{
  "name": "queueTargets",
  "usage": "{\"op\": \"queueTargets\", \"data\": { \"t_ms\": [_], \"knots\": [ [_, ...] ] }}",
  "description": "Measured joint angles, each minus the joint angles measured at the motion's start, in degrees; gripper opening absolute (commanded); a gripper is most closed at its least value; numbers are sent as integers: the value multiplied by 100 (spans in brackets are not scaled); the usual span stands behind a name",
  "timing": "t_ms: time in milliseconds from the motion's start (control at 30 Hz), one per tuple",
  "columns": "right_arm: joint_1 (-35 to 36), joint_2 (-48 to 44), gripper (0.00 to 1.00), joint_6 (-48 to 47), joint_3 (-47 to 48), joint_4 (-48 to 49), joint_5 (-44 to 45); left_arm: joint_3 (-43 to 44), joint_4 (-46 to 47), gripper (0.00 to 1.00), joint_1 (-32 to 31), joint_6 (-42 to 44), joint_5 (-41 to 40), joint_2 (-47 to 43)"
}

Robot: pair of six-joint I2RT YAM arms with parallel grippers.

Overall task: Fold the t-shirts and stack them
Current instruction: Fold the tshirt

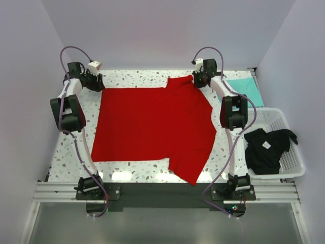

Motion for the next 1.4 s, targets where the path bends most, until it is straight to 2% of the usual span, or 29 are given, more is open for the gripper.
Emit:
{"op": "queueTargets", "data": {
  "t_ms": [367, 567, 667, 800, 967, 1100, 1167, 1400],
  "knots": [
    [0, 0, 0, 7, -2, 2, 0, 330, -122, 57, -181, 413, -98, 468],
    [0, 0, 0, 4, -2, 2, 2, 654, -151, 52, -238, 531, -173, 697],
    [0, 0, 0, 4, 0, 2, 2, 658, -179, 43, -243, 531, -160, 702],
    [0, 0, 0, 17, 2, 2, 4, 658, -214, 27, -249, 535, -87, 702],
    [-7, 0, 0, 164, 2, 33, 0, 658, -227, 12, -249, 529, 44, 702],
    [-39, -11, 0, 354, -63, 149, -96, 568, -133, 3, -249, 527, 127, 678],
    [-70, -35, 0, 444, -142, 243, -153, 457, -57, 0, -249, 520, 144, 619],
    [-240, -251, 0, 704, -420, 420, -420, -125, 280, 0, -240, 525, 192, 192]
  ]
}}
